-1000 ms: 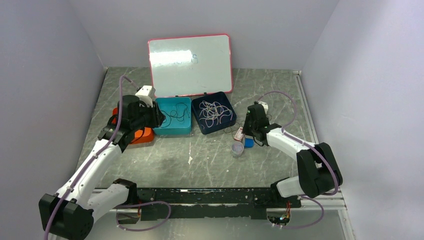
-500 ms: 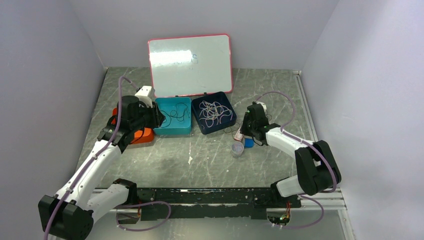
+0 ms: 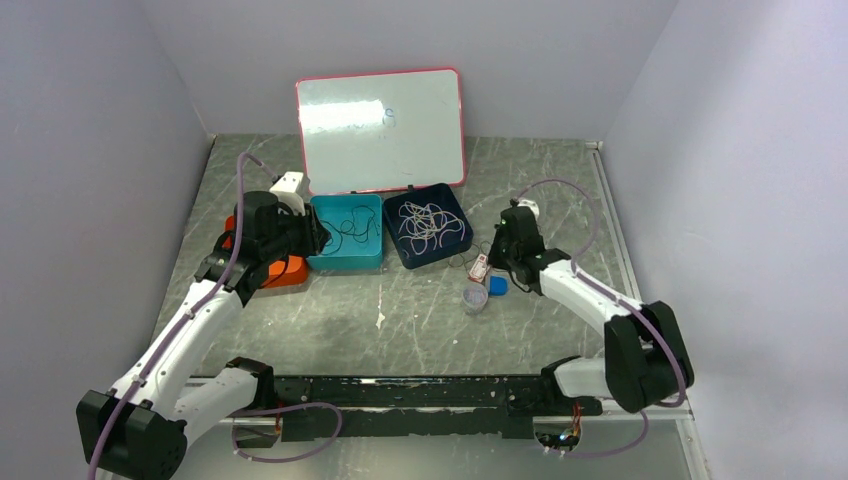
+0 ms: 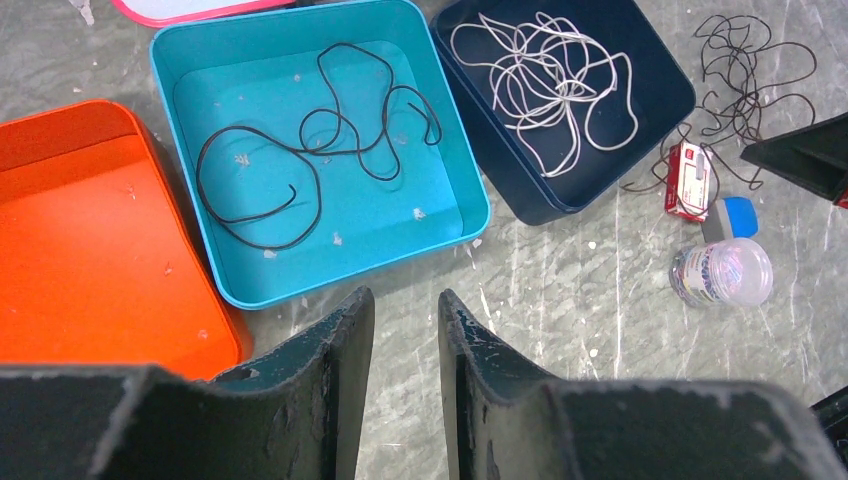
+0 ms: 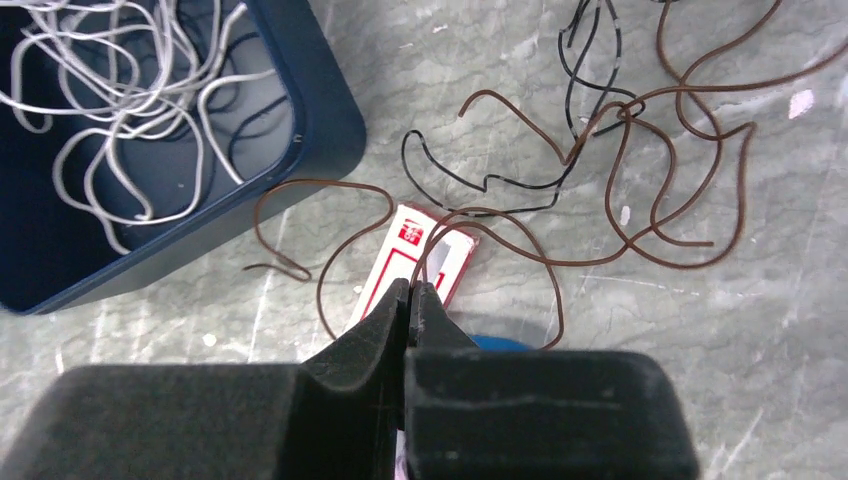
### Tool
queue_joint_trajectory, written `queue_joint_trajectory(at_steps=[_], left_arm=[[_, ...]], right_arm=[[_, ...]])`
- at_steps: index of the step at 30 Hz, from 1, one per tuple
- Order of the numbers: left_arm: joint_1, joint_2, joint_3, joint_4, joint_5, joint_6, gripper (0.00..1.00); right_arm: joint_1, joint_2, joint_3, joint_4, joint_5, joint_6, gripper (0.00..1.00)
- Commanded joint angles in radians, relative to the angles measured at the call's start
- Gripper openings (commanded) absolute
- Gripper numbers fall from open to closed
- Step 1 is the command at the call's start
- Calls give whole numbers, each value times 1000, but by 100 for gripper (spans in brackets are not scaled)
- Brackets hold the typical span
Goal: Untangle the cables
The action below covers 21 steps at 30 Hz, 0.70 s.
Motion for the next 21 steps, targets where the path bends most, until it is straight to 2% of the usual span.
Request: queue_joint_trajectory(at_steps=[1,6,12,15,21], left_arm=[[-4,-7,-7,19,48,5,36],[-5,-20,13,78,148,41,37],[-27,-21,58,195,248,6,47],[-82,7,72,297,263,-34,49],[-262,104,137,470,221,-55,50]], right_arm=[[-5,-100,6,-54,32,-13,0],[-6,-250,73,-158,61,-16,0],[-6,-394,183,-262,5,-31,0],[-6,-443,250,-313,-12,-36,0],[-6,-503,414,-387,-24,-32,0]])
